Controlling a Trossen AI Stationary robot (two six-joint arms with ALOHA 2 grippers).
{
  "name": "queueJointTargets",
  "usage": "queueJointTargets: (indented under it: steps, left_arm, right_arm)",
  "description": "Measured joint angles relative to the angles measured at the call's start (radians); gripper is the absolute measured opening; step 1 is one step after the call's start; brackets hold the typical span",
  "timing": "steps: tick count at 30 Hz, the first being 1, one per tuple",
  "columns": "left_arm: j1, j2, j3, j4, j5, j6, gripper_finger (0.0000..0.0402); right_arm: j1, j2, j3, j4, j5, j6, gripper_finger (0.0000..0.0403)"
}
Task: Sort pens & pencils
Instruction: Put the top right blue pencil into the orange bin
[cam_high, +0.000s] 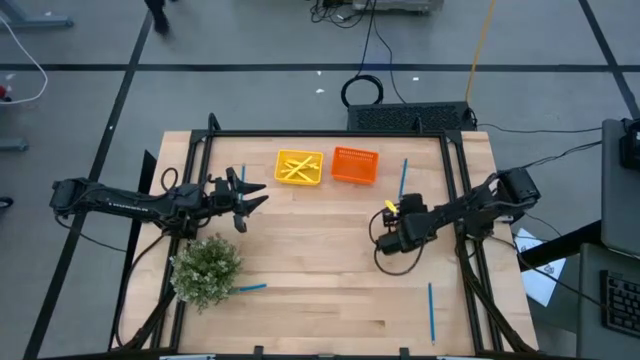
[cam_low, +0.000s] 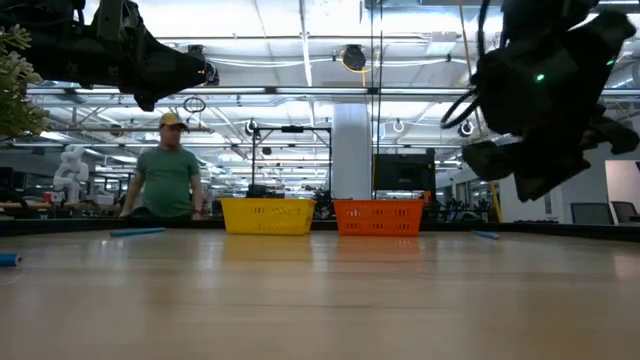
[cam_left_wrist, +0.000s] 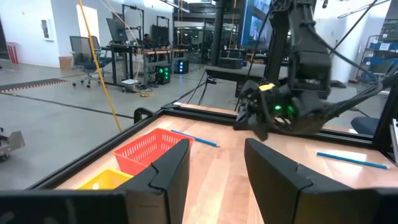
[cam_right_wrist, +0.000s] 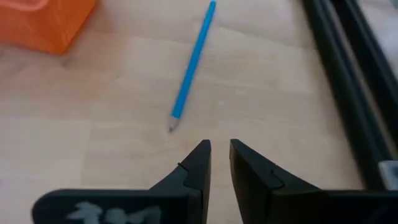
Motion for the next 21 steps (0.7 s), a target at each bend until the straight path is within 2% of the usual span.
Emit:
queueJointTargets:
  steps: [4,8,13,17,21]
  left_arm:
    - [0.0,0.0,0.0,0.0,0.0,0.0,0.0159]
    - [0.0,0.0,0.0,0.0,0.0,0.0,0.0159]
    - [0.0,0.0,0.0,0.0,0.0,0.0,0.0159]
    - [0.0,0.0,0.0,0.0,0.0,0.0,0.0159]
    - [0.0,0.0,0.0,0.0,0.0,0.001,0.0159]
  right_arm:
    - [-0.045,0.0,-0.028,0.148,-0.001,-0.111,0.0076]
    - [-0.075,0.0,-0.038,0.254,0.0,-0.218,0.0119]
    - [-0.102,0.0,-0.052,0.278,0.0,-0.208,0.0169]
    - [-0.123,0.0,-0.09,0.348,-0.004,-0.201,0.0179]
    - [-0.152,0.0,-0.137,0.449,-0.028,-0.226,0.0167]
